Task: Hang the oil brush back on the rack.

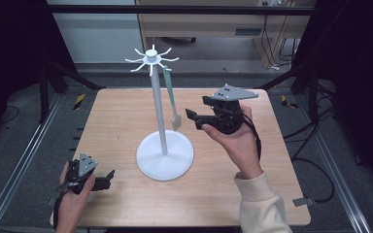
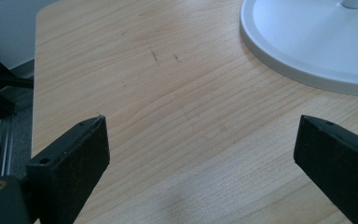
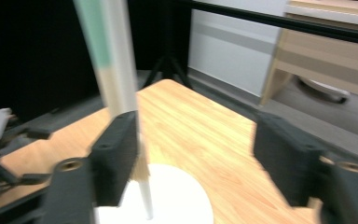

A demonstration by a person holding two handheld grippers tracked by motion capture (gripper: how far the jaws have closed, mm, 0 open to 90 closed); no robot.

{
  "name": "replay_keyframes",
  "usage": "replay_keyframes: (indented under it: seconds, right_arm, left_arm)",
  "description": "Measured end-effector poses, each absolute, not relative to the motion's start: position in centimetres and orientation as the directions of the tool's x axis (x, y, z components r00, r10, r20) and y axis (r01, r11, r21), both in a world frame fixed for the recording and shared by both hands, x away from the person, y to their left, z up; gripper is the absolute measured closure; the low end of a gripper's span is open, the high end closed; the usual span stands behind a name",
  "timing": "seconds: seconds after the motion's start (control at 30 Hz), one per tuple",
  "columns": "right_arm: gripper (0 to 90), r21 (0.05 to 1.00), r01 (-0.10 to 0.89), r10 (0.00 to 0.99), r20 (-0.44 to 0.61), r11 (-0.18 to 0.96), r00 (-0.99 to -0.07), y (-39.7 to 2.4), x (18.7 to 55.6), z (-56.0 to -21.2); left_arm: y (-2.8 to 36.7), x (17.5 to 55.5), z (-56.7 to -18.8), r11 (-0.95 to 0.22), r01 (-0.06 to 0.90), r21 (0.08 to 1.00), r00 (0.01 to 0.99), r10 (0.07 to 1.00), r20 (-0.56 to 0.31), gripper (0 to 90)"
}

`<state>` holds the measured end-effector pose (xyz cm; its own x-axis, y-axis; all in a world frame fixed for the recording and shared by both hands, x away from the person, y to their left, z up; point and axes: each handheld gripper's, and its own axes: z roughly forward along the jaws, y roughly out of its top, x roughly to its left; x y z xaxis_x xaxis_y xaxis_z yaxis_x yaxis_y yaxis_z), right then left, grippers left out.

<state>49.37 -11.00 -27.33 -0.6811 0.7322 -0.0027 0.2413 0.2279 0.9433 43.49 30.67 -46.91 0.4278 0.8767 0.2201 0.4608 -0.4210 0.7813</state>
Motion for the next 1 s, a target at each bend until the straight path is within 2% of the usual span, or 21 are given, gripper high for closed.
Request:
replay_keyframes:
  seconds: [0.07, 0.17, 0.4, 0.7, 1.0]
  right_arm:
    - [27.2, 0.939, 0.249, 0.747, -0.012, 0.236, -0.664, -11.3, 49.6, -27.4]
    - [19.4, 0.939, 0.244, 0.767, -0.033, 0.244, -0.641, -11.8, 49.8, -27.5]
    - [11.4, 0.934, 0.242, 0.783, -0.059, 0.262, -0.619, -12.5, 50.1, -27.8]
    - [9.2, 0.938, 0.259, 0.828, -0.05, 0.231, -0.558, -14.9, 50.8, -28.5]
    - [10.7, 0.941, 0.279, 0.872, -0.035, 0.194, -0.488, -17.3, 51.5, -29.4]
  left_arm:
    - [30.7, 43.5, -46.9, -0.421, 0.458, 0.783, 0.425, 0.877, 0.223, 3.0]
    - [30.8, 43.5, -46.8, -0.416, 0.455, 0.787, 0.421, 0.88, 0.222, 2.9]
    - [30.8, 43.4, -46.7, -0.411, 0.444, 0.796, 0.414, 0.882, 0.224, 2.9]
    - [30.6, 43.3, -46.6, -0.421, 0.436, 0.795, 0.423, 0.876, 0.232, 2.8]
    - [30.7, 43.3, -46.6, -0.417, 0.438, 0.797, 0.422, 0.878, 0.228, 2.8]
